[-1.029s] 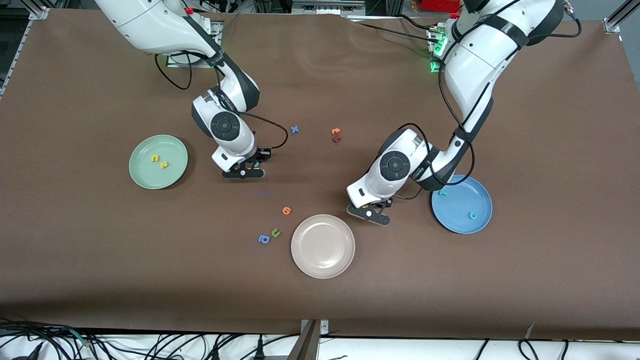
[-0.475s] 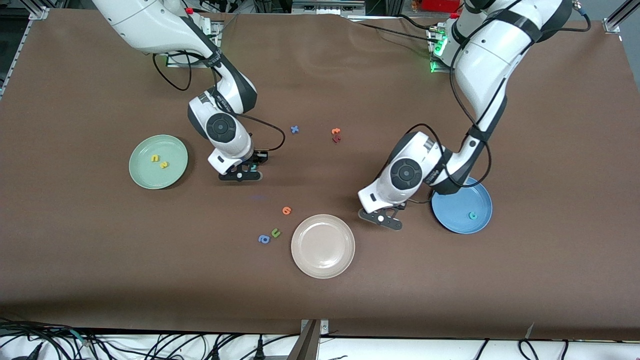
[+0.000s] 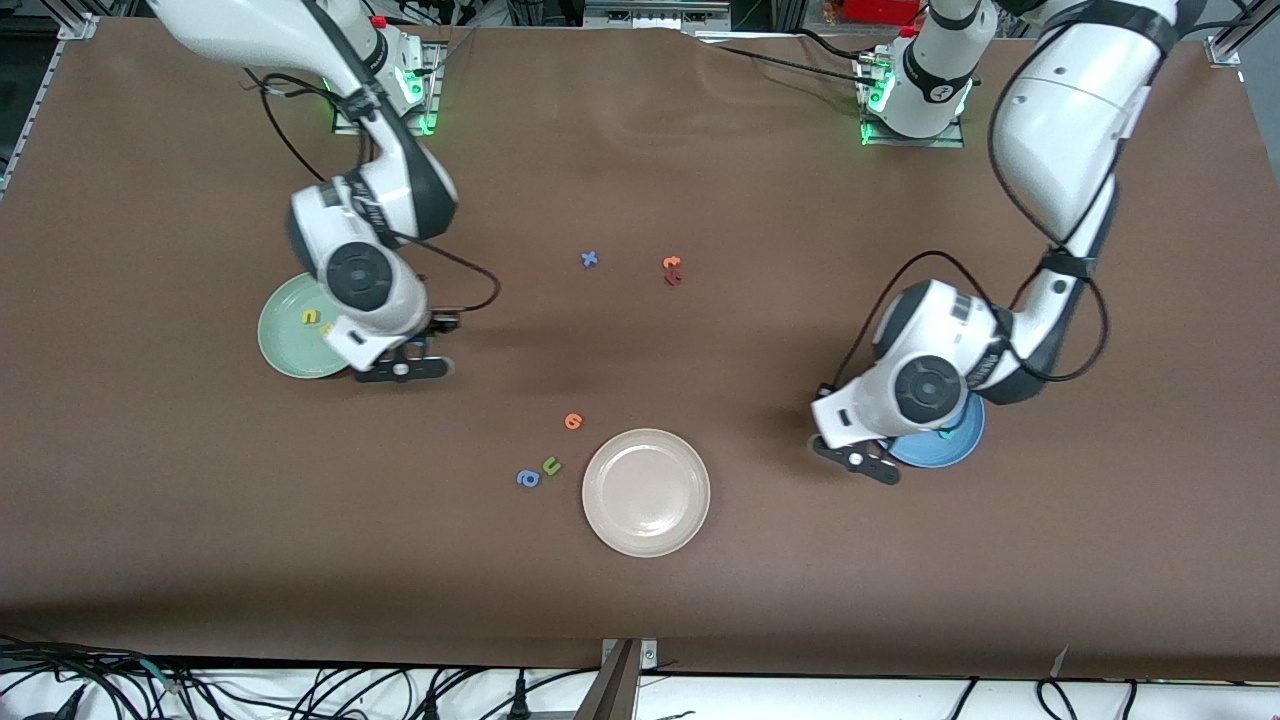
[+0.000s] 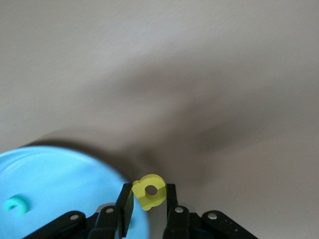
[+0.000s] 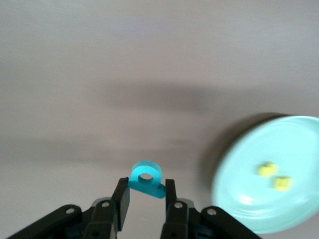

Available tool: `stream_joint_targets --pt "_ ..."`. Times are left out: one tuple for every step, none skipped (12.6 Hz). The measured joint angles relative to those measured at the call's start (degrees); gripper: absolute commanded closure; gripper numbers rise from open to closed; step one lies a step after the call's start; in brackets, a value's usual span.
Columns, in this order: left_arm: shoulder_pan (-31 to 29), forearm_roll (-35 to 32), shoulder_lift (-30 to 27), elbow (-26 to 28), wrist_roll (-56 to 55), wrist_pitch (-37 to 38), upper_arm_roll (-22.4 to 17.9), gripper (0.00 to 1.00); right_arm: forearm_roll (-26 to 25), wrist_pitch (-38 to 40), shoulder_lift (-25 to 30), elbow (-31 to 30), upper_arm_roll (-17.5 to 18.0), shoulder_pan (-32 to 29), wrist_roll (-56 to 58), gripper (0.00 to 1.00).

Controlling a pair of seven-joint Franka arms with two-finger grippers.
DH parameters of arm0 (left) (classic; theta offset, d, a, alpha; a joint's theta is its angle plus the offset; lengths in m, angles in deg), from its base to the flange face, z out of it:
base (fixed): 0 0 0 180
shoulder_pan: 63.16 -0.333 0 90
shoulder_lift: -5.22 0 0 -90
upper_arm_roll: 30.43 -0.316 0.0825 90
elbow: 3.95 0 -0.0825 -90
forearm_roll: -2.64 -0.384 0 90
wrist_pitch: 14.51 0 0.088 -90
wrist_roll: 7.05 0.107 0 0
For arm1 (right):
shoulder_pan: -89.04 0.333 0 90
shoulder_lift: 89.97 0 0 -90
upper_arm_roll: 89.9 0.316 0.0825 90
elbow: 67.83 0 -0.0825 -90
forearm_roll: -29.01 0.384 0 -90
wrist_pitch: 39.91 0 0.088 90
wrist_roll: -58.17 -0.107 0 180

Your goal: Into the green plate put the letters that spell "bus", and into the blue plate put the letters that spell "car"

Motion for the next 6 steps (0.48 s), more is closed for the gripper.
stream_joint_targets --pt "-1.5 -1.6 -0.3 0.2 1.6 1.8 0.0 0.94 0.1 1.9 0.7 0.0 -2.9 -0.2 4.2 0.79" --pt "-2.8 -2.6 -0.5 0.7 2.8 2.6 0.0 0.92 0.4 3.2 1.0 -0.2 -5.8 -0.3 8.2 0.79" --pt "-3.6 -3.5 -0.5 1.4 3.7 2.7 0.0 0.65 1.6 3.6 1.2 -0.9 -8.9 -0.4 12.3 0.79" --pt "-4.0 -4.7 -0.5 2.2 3.8 2.7 0.0 0.22 4.1 3.6 1.2 -2.3 -12.0 -0.5 16.6 0.79" --pt "-4.0 -4.8 -0.5 2.6 3.8 2.7 0.1 0.00 6.8 3.4 1.2 -3.9 -14.6 -0.5 20.7 0.79" --pt "-3.9 -4.9 -0.6 2.7 3.8 2.7 0.2 0.00 8.5 2.7 1.1 -5.6 -16.4 -0.6 23.8 0.79"
